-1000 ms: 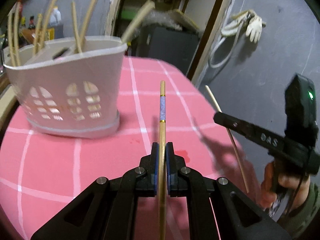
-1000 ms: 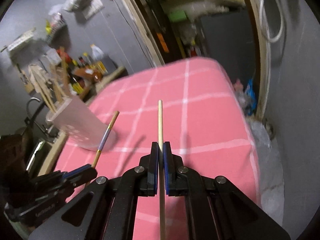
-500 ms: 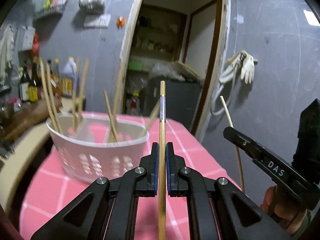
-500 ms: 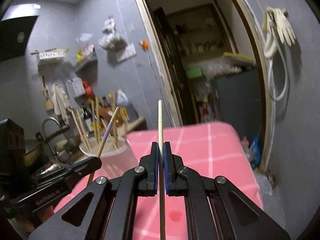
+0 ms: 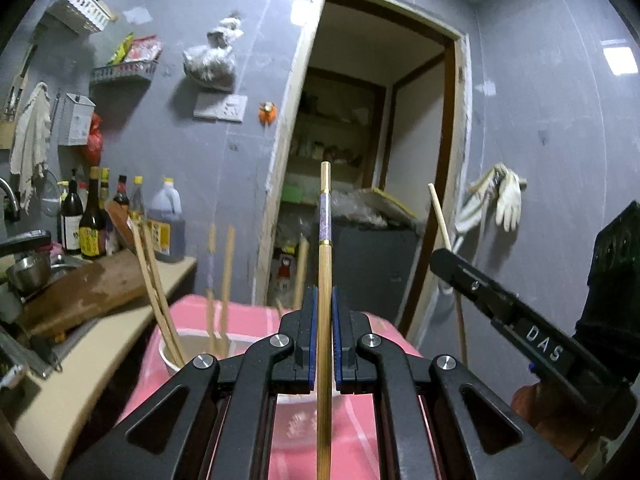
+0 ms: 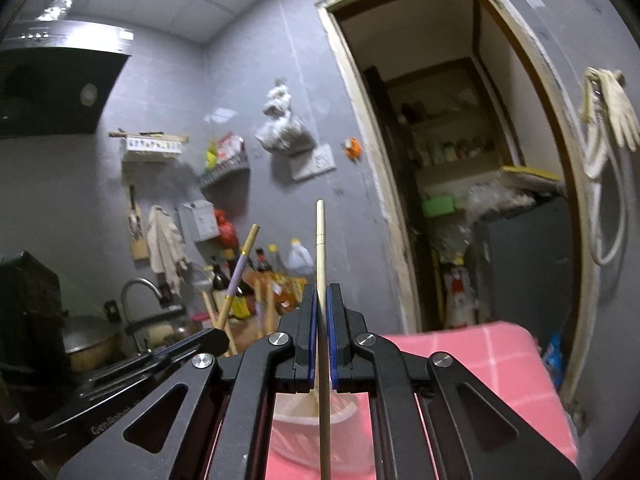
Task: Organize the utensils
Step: 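Lift the left tool's chopstick upright above the holder while the right tool raises its chopstick, then lower the left tool's chopstick into the white holder while the right tool lowers its chopstick in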
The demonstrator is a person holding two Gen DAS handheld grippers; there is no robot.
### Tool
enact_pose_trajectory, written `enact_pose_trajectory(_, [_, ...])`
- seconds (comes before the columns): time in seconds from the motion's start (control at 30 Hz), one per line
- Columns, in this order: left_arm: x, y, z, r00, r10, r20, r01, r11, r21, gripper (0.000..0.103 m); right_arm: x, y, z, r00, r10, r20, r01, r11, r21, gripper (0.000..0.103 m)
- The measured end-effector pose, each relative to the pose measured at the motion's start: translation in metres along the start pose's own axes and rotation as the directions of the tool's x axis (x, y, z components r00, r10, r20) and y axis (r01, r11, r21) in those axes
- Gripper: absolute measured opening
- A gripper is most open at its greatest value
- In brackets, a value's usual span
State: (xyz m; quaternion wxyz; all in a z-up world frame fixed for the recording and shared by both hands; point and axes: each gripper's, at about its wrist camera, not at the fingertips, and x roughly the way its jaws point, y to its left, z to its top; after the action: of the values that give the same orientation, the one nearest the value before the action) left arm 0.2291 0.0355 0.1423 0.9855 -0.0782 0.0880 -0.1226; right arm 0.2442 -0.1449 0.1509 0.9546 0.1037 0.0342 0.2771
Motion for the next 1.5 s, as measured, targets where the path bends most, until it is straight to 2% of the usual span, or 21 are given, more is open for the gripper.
enact_pose_trajectory(0.2, [0.005,0.032,0.027,0.998,0.021,0.056,-0.019,0.999,-0.027,0.005,0.031,0.006,0.007,0.998,0.033,0.051,-0.035,0.999,0.030,0.003])
enact_pose_trajectory(0.47, [0.024,0.069,0.032,0.992,0.058,0.113,-0.047,0.994,-0.097,0.005,0.054,0.001,0.002,0.990,0.041,0.137,-0.047,0.998,0.043,0.003])
enact_pose_trajectory(0.67, [0.033,0.086,0.031,0.979,0.093,0.183,-0.072,0.990,-0.121,0.005,0.060,-0.002,-0.011,0.976,0.017,0.216,-0.023,0.999,0.026,0.003])
enact_pose_trajectory(0.93, [0.034,0.104,0.031,0.952,0.115,0.285,-0.062,0.980,-0.190,0.005,0.068,-0.018,-0.025,0.970,-0.007,0.242,-0.009,0.998,0.067,0.003])
enact_pose_trajectory(1.37, [0.052,0.111,0.007,0.937,0.194,0.291,-0.126,0.964,-0.234,0.005,0.079,-0.021,-0.041,0.968,-0.071,0.240,0.060,0.997,0.052,0.003])
enact_pose_trajectory(1.5, [0.058,0.113,-0.001,0.941,0.203,0.271,-0.136,0.959,-0.248,0.005,0.084,-0.019,-0.047,0.971,-0.078,0.227,0.071,0.997,0.040,0.003])
